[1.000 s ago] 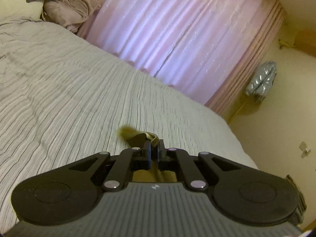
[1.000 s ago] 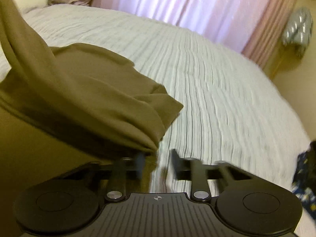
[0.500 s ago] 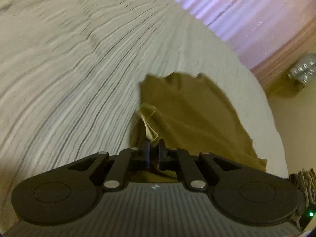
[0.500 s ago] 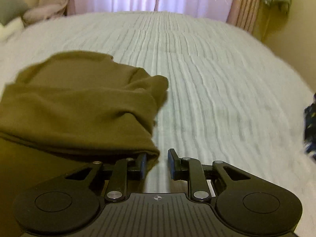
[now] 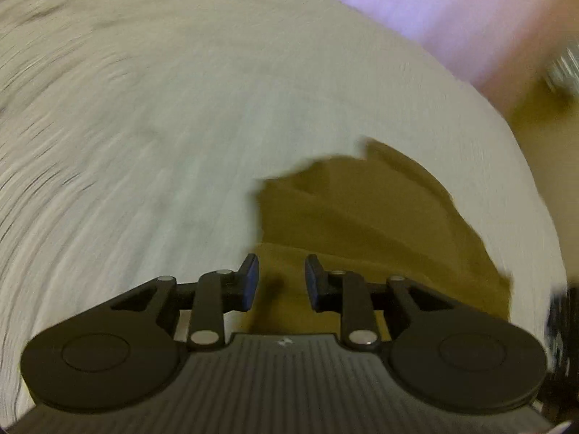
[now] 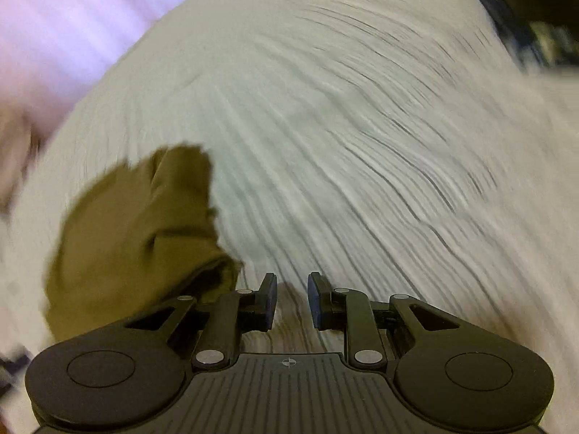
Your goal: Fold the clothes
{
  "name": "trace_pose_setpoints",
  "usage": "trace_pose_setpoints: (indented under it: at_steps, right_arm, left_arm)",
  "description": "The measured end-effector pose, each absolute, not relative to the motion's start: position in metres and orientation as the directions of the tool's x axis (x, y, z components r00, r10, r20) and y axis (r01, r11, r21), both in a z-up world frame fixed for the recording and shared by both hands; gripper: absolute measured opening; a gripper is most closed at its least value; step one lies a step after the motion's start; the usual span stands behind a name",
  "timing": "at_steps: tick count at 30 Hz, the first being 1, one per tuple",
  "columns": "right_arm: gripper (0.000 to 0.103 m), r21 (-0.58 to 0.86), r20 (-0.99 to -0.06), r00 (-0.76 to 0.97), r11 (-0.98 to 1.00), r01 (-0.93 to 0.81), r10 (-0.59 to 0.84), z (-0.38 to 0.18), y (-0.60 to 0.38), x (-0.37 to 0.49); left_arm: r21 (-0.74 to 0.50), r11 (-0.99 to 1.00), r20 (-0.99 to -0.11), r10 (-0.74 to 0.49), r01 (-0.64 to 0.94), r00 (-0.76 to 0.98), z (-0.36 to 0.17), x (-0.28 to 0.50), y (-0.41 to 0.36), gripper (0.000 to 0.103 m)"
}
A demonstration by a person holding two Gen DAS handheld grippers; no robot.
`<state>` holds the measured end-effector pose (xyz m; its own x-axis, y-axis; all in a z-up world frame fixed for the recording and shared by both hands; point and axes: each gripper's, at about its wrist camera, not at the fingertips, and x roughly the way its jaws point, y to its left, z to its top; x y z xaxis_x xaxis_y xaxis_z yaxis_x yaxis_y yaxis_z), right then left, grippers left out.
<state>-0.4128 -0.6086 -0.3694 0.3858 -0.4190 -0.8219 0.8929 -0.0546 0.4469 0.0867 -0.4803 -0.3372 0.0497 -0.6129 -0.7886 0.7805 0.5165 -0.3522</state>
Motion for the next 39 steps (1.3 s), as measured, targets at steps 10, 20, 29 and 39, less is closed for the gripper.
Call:
trace_pose_setpoints:
  at_steps: [10, 20, 29, 39]
  right_arm:
    - [0.022, 0.581, -0.771, 0.545, -0.015, 0.813, -0.329, -0.358, -0.648, -0.458]
    - [0.022, 0.585, -0.781, 0.588, 0.083, 0.807, -0.210, -0.378, -0.672, -0.433]
    - [0.083, 0.566, -0.791, 0.611, 0.354, 0.744, -0.020, -0.351, -0.749, -0.447]
    - [0.072, 0.641, -0.741, 0.671, 0.310, 0.703, 0.011, -0.367, -0.758, -0.438]
  left_arm:
    - [-0.436, 0.291, -0.754, -0.634, 0.852, -0.170, -0.346, 0.003, -0.555, 0.021]
    - [-0.381, 0.371, -0.786, -0.613, 0.847, -0.086, -0.364, -0.017, -0.550, 0.015]
    - [-0.346, 0.405, -0.840, -0.535, 0.846, -0.087, -0.358, -0.059, -0.544, 0.020]
    - [-0.319, 0.392, -0.842, -0.535, 0.863, -0.069, -0.381, -0.039, -0.597, 0.021]
